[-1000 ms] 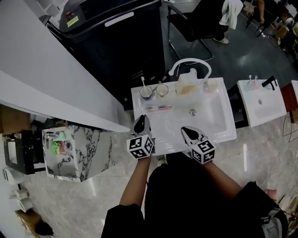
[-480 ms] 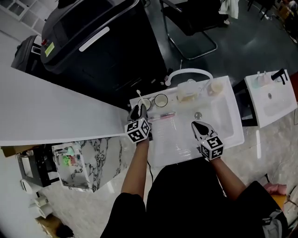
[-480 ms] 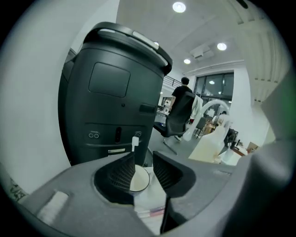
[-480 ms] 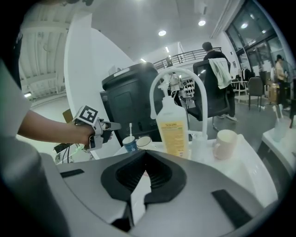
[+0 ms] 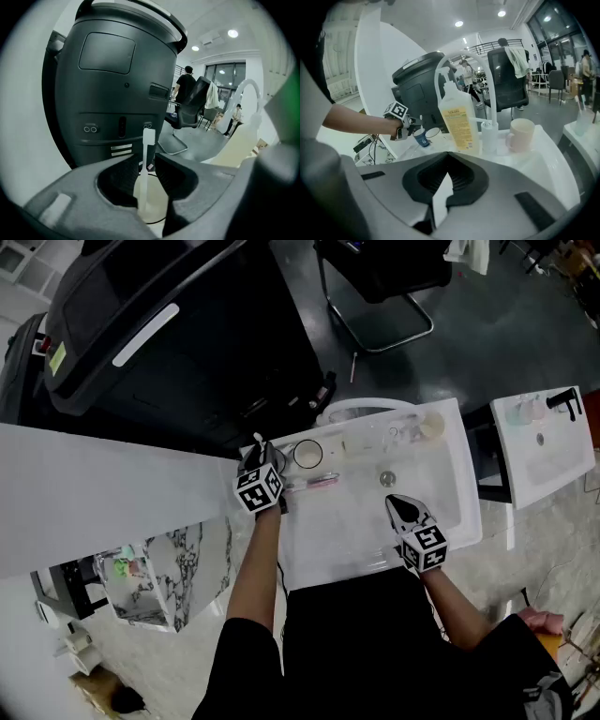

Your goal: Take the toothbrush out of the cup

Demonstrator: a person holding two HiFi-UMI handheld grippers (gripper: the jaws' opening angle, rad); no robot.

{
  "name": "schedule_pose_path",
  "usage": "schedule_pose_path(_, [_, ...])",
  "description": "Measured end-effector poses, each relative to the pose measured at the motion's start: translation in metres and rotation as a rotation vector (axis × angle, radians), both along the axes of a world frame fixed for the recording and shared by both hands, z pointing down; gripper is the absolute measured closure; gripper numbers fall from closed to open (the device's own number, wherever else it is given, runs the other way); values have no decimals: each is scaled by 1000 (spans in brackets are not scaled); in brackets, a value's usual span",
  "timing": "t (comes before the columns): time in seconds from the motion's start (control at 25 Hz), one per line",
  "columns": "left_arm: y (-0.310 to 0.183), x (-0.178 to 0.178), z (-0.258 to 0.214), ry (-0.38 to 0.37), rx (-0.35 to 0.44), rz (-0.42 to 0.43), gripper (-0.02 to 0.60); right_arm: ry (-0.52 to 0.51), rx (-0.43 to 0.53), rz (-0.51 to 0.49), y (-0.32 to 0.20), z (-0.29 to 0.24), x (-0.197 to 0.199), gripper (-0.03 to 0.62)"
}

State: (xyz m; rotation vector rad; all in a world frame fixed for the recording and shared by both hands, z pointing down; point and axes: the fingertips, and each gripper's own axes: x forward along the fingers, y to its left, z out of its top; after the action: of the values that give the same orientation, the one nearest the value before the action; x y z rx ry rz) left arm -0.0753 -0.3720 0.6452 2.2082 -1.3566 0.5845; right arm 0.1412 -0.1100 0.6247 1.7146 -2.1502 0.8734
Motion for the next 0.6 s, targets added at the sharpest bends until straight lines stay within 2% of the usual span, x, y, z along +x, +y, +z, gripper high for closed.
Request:
schedule_pose_path(0.2, [-5,7,5,0,-18,-17,479,-13,-15,7,-6,9,5,592])
schedule_pose_path(0.4, [-8,7,8,-4,-32,-52,537,-19,-18,3,-14,13,4,592])
schedule_pose_path(0.6, [-8,1,3,-14,-12,-68,551,-18,-8,15,-16,14,7,592])
